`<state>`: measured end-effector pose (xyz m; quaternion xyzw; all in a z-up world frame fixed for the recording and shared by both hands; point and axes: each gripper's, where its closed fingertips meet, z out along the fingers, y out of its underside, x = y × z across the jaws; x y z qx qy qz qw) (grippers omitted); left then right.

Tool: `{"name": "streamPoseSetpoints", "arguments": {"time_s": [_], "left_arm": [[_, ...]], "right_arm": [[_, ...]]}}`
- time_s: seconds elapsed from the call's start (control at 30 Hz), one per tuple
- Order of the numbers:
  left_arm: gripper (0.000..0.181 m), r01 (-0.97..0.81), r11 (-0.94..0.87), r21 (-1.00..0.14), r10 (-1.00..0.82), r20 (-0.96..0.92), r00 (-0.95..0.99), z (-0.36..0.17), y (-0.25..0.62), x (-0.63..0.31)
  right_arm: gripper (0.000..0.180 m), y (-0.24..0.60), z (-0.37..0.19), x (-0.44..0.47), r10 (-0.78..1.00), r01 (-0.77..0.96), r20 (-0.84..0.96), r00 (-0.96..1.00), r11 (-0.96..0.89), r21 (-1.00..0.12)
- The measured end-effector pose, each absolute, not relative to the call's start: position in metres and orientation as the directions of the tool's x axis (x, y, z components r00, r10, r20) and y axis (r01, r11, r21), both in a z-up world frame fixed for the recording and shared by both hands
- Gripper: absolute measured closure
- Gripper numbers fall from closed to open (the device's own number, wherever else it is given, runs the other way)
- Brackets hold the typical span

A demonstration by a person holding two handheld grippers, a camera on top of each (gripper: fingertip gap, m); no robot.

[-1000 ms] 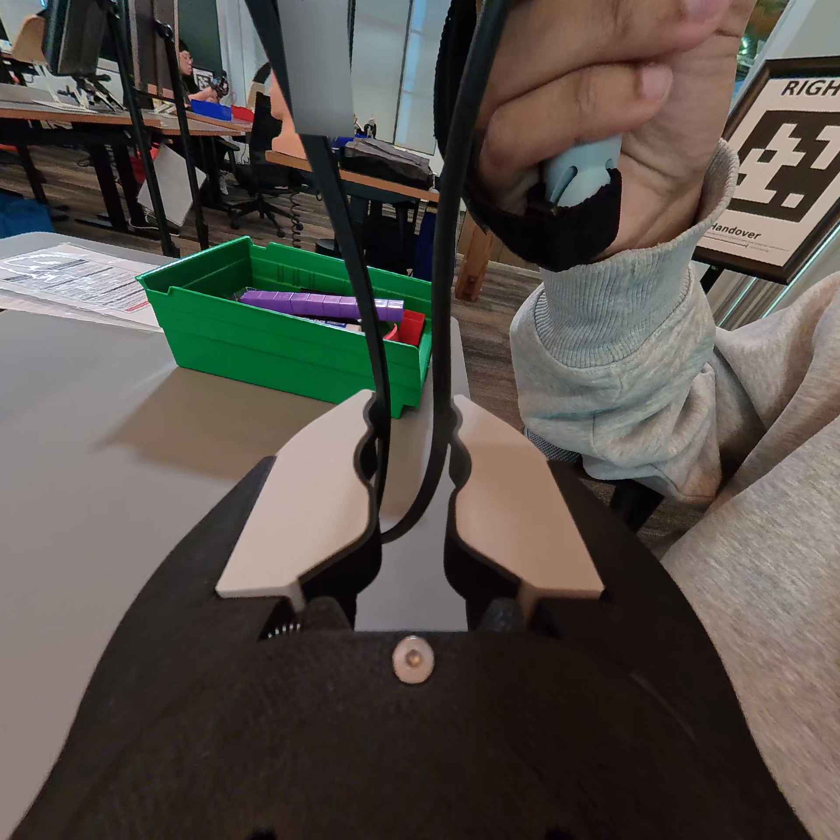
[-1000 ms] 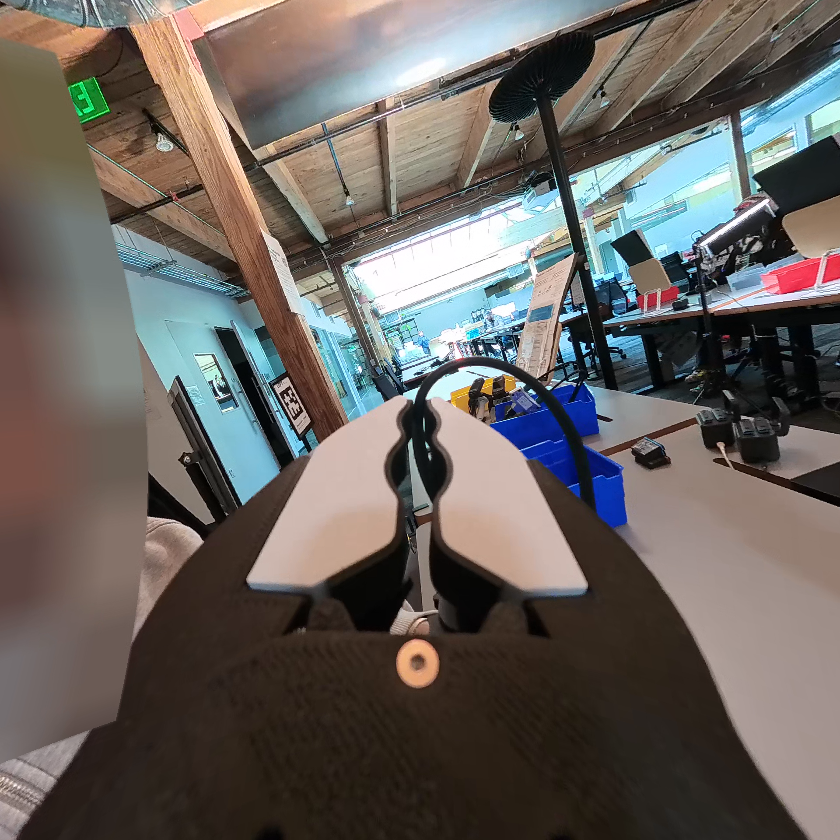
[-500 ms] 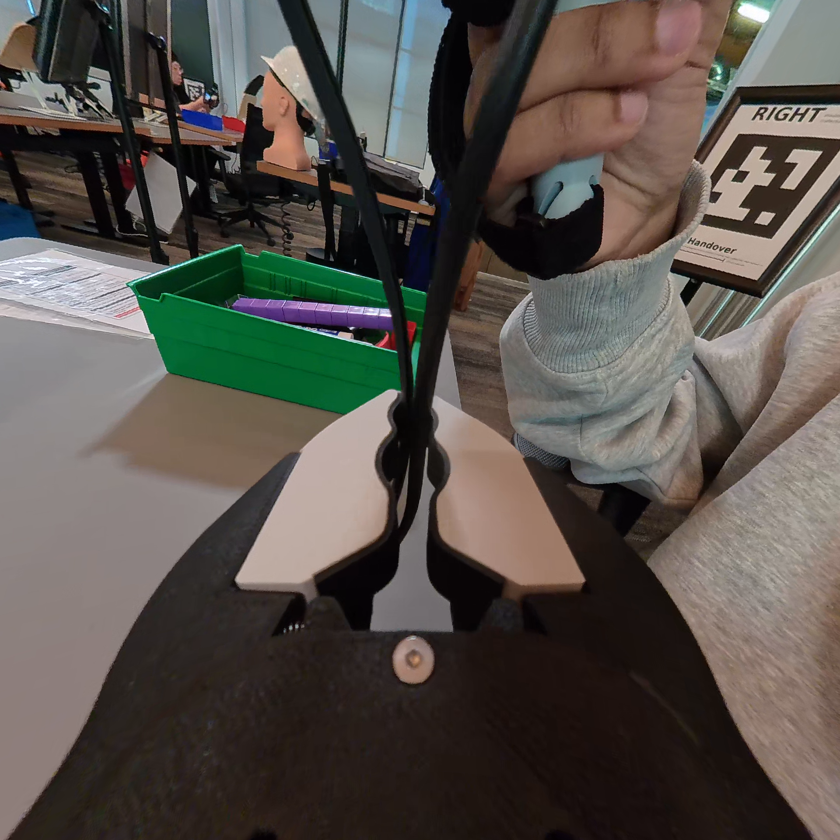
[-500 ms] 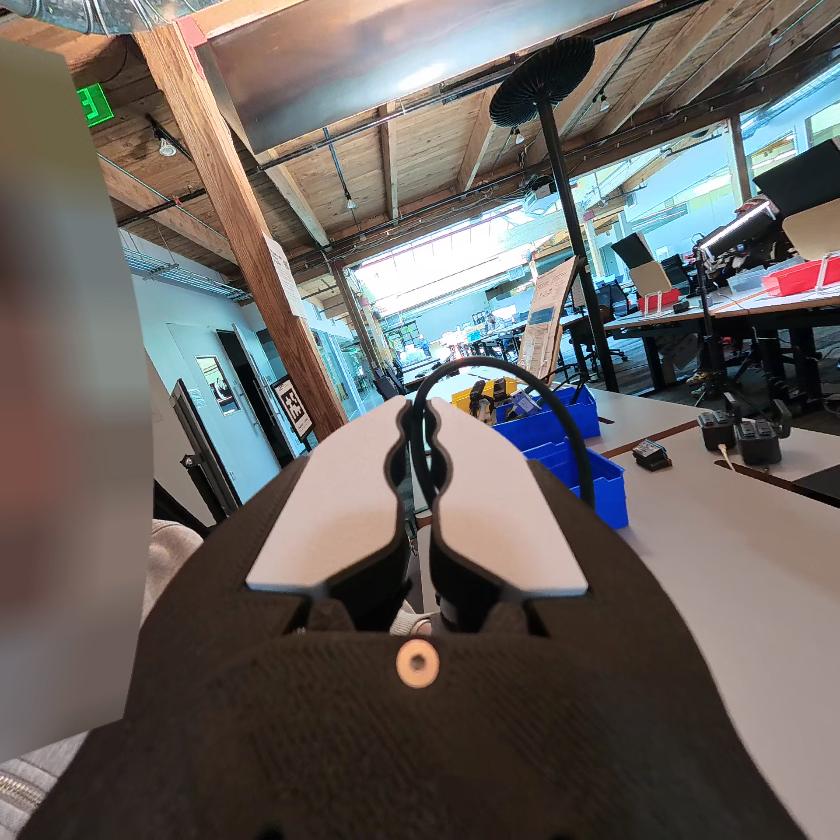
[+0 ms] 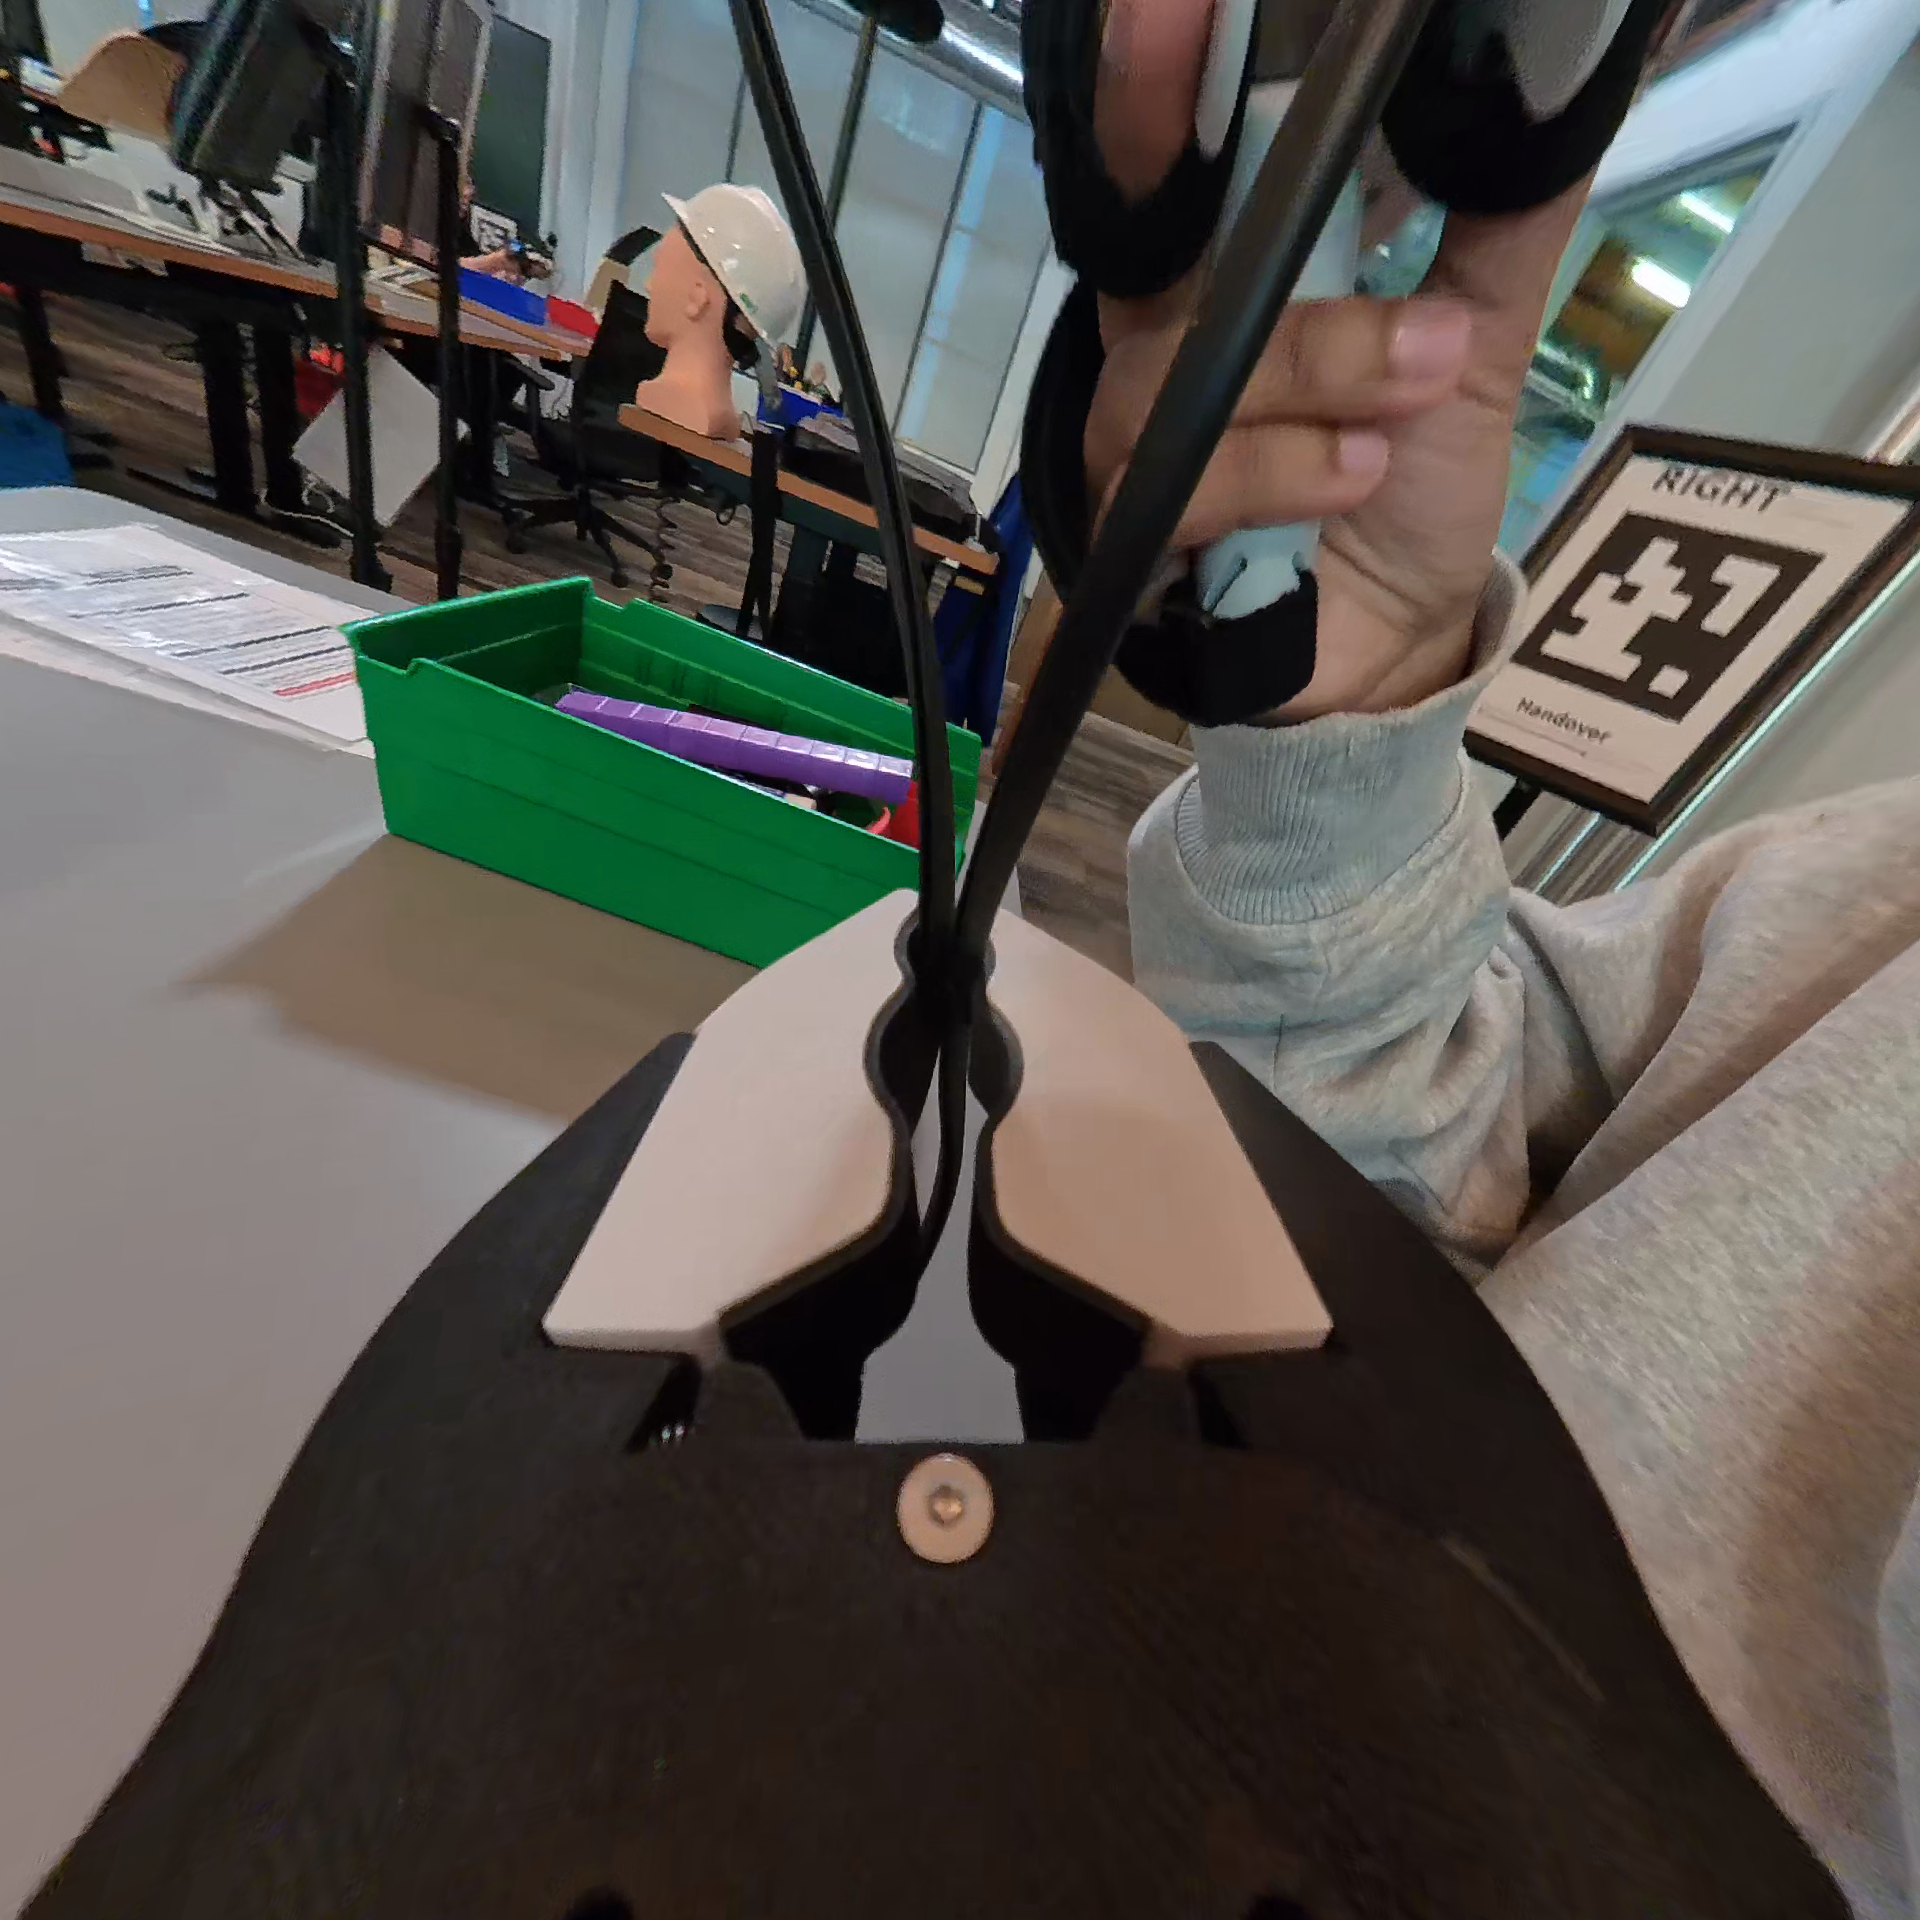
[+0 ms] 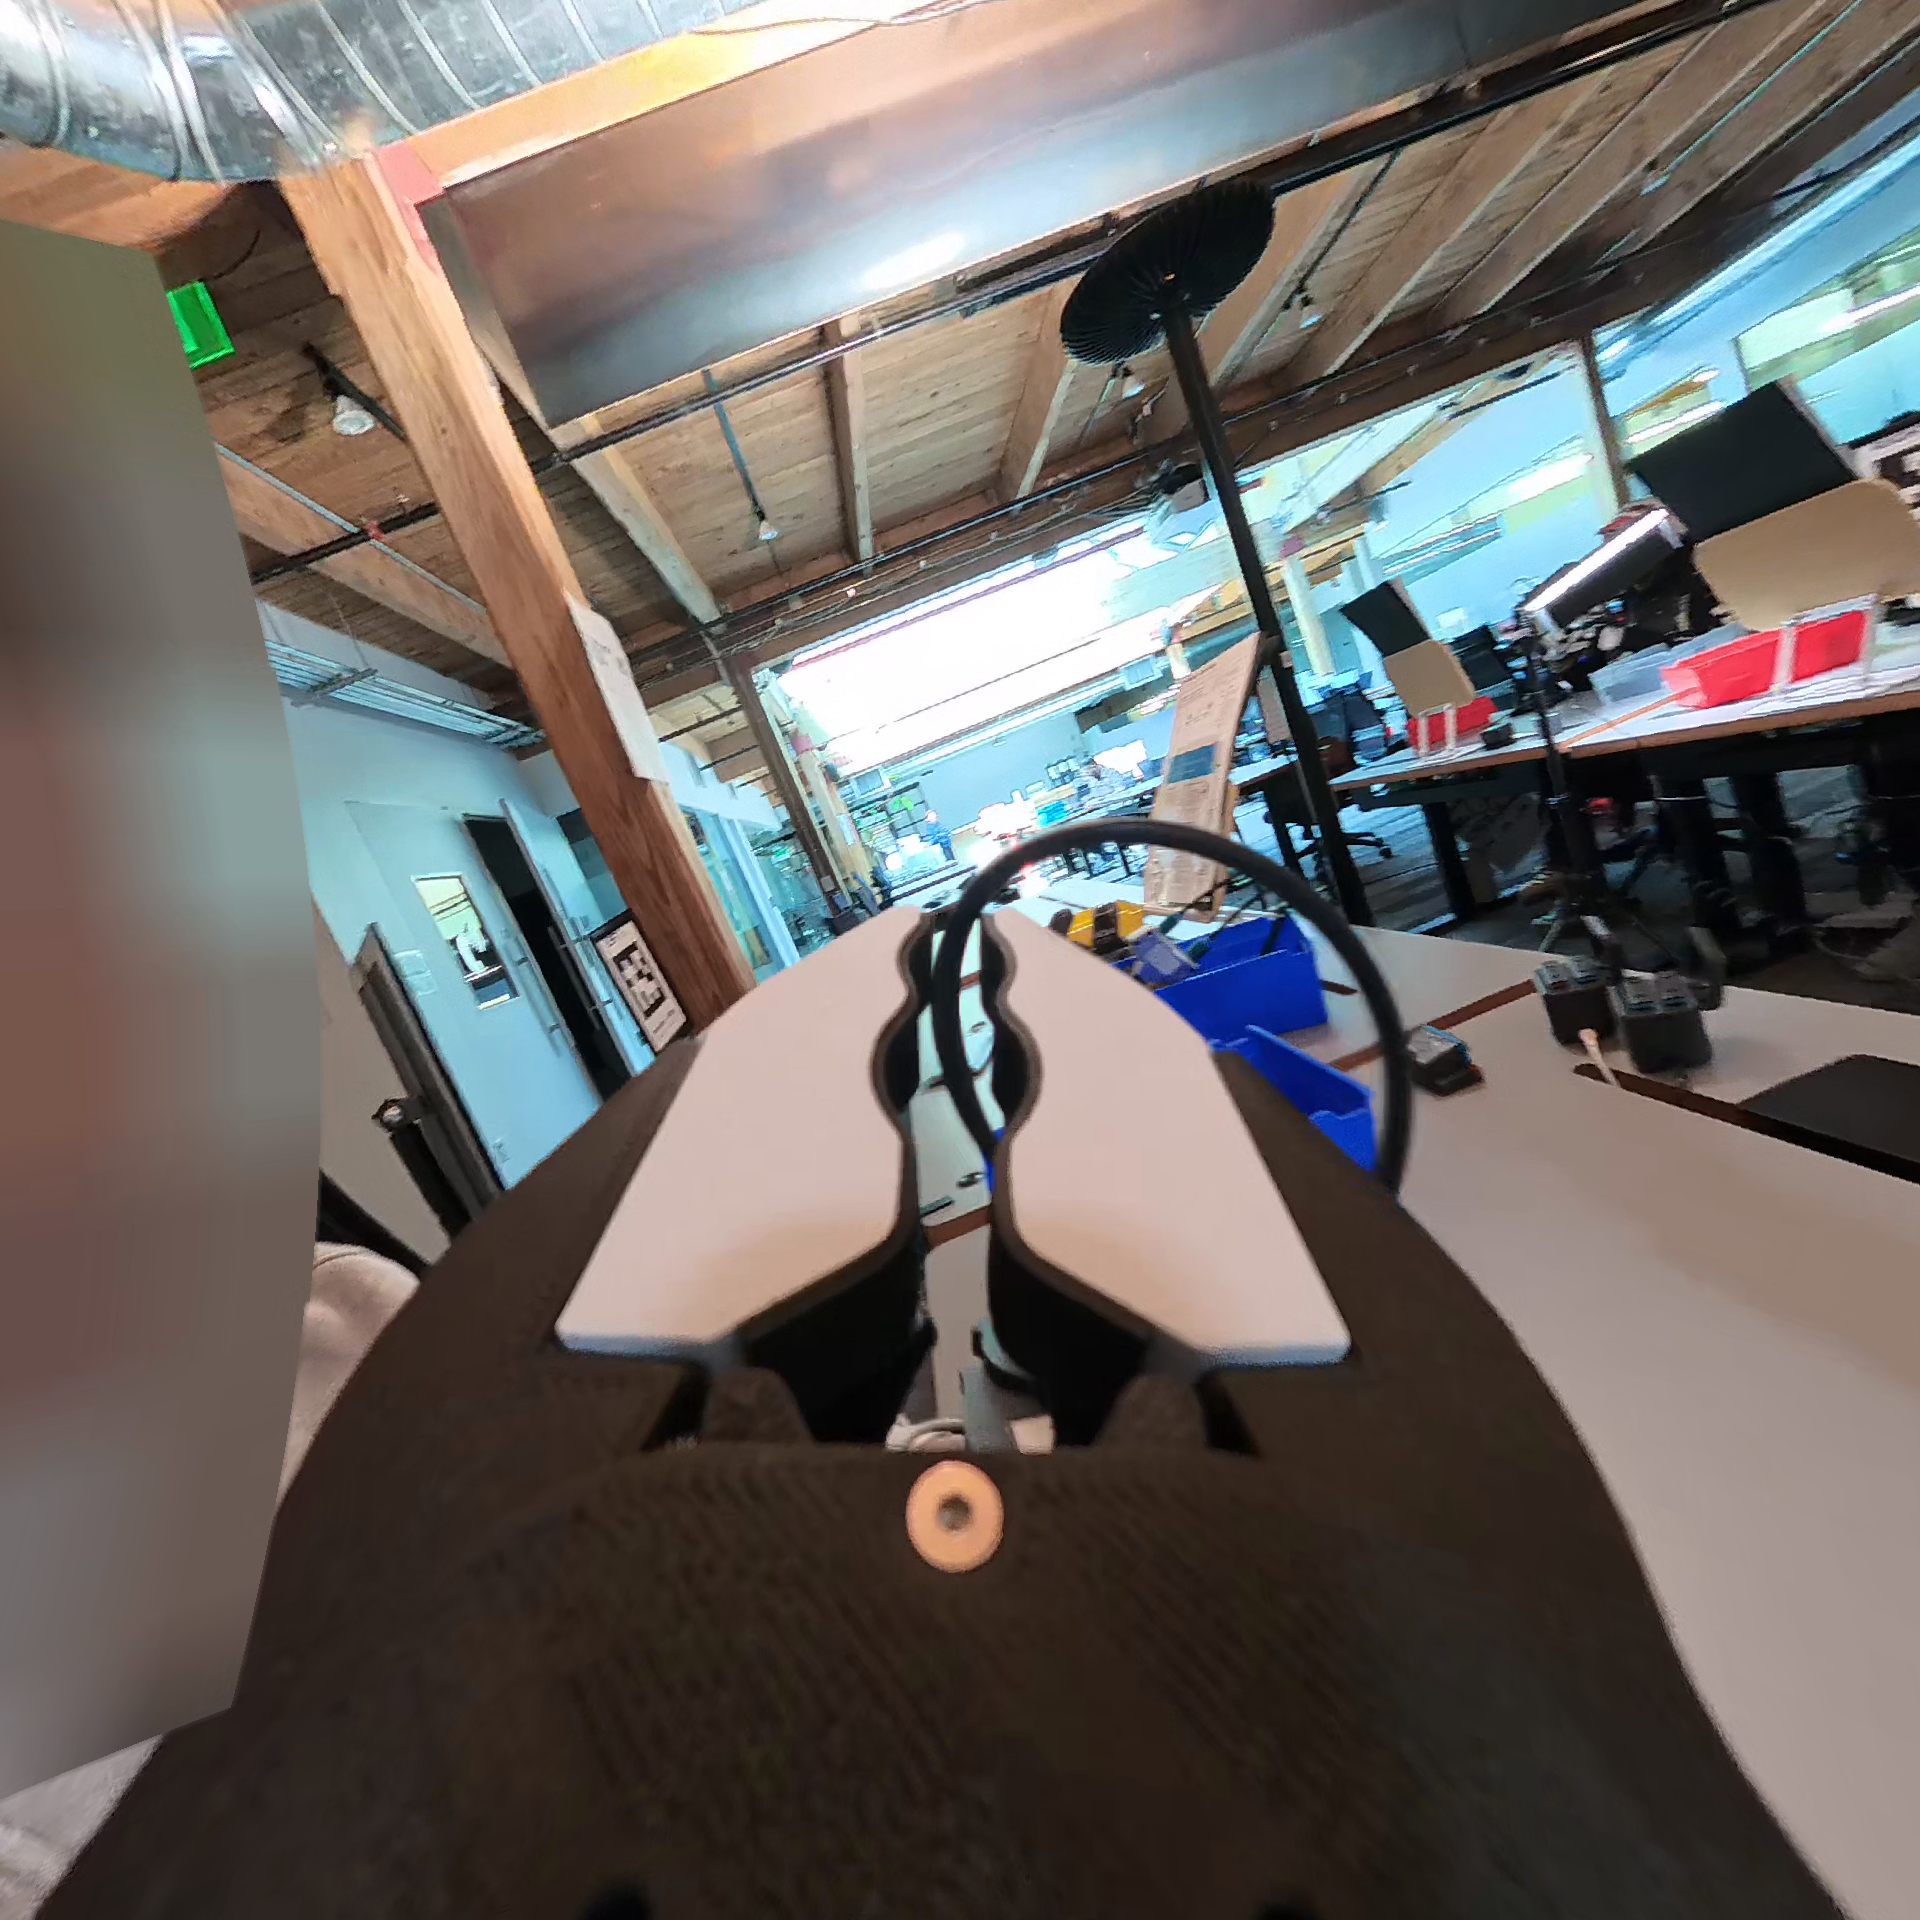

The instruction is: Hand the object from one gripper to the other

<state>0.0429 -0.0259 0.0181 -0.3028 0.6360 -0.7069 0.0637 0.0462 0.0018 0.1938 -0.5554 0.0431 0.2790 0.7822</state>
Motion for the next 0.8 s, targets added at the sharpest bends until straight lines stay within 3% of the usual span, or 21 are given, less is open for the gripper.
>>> {"name": "streamPoseSetpoints", "arguments": {"time_s": [0.27,0.43,0.63,0.8], "left_arm": [[0.177,-0.398,-0.331,-0.856,-0.48,0.516,-0.71,0.022,0.009,0.058],[0.178,-0.456,-0.536,-0.71,-0.33,0.674,-0.661,0.037,0.037,0.062],[0.178,-0.439,-0.669,-0.599,-0.252,0.739,-0.624,0.044,0.072,0.067],[0.178,-0.391,-0.71,-0.585,-0.237,0.722,-0.65,0.058,0.086,0.063]], "right_arm": [[0.134,0.013,0.168,0.095,0.341,-0.621,-0.532,0.775,0.249,-0.743],[0.123,0.02,0.152,0.108,0.315,-0.655,-0.583,0.749,0.219,-0.724],[0.118,0.032,0.138,0.105,0.301,-0.65,-0.59,0.749,0.165,-0.741],[0.128,0.052,0.111,0.074,0.315,-0.593,-0.571,0.758,-0.032,-0.804]]}}
